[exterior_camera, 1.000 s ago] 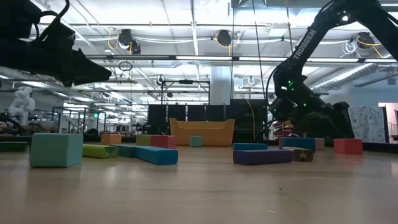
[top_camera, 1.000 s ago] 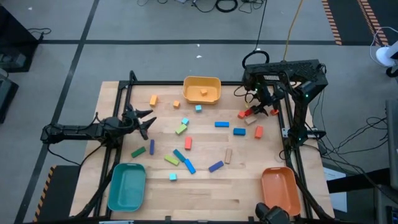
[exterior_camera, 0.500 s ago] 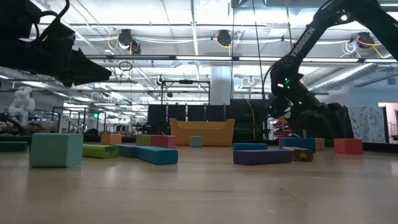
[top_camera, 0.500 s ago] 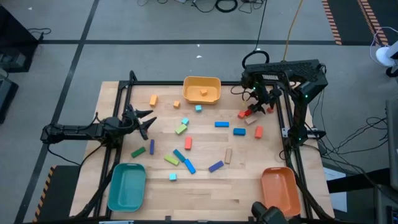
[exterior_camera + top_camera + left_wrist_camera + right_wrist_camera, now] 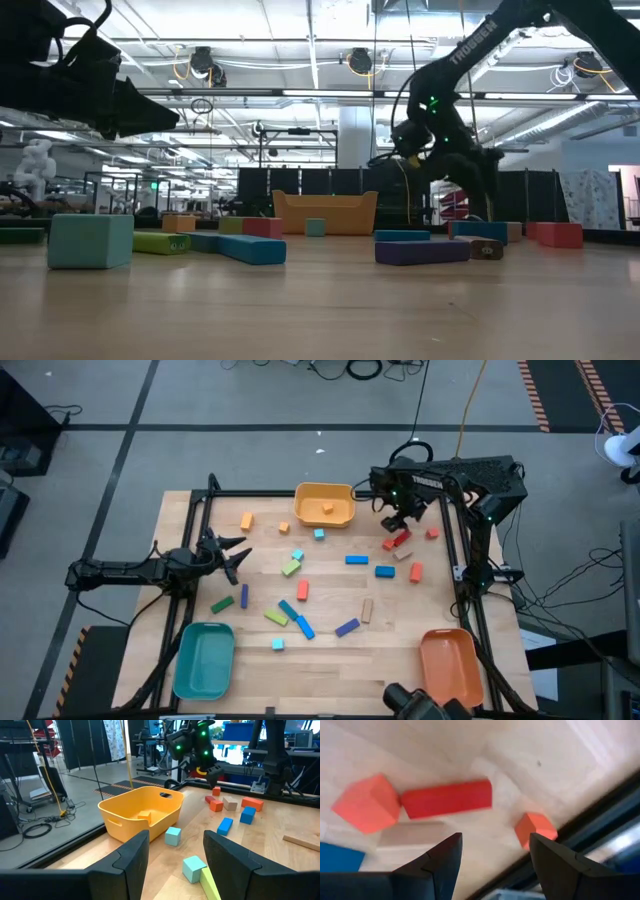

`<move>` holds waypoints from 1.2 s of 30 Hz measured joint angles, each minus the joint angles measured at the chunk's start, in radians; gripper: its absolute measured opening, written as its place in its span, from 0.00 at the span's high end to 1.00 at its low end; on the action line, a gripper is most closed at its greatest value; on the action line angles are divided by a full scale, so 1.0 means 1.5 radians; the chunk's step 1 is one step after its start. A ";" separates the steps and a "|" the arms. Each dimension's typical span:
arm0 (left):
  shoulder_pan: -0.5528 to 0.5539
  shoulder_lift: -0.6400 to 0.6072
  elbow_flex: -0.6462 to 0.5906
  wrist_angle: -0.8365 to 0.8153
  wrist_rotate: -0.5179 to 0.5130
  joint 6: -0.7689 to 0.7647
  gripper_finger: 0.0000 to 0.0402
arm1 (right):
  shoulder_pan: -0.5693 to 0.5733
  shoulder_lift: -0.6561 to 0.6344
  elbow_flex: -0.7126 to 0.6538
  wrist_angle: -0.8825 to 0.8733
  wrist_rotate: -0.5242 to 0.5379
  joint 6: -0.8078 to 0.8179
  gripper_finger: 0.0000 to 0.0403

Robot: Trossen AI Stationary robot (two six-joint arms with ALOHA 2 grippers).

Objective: Sort blocks by size
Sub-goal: Put the right orange square block into the yellow bin

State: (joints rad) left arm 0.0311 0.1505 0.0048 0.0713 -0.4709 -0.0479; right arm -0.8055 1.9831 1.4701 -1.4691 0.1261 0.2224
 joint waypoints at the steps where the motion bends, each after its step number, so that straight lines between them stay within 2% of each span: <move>1: 0.000 0.000 0.000 0.000 0.000 0.000 0.52 | -0.004 0.000 -0.001 -0.010 0.001 0.005 0.46; 18: 0.000 0.000 0.000 -0.002 0.018 -0.016 0.52 | -0.120 0.000 -0.140 0.008 0.005 0.030 0.46; 36: 0.000 0.000 0.000 -0.002 0.018 -0.015 0.52 | -0.128 0.000 -0.146 0.069 0.002 0.040 0.46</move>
State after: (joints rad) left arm 0.0315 0.1505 0.0048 0.0677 -0.4446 -0.0704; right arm -0.9977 1.9831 1.2507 -1.3662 0.1285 0.2817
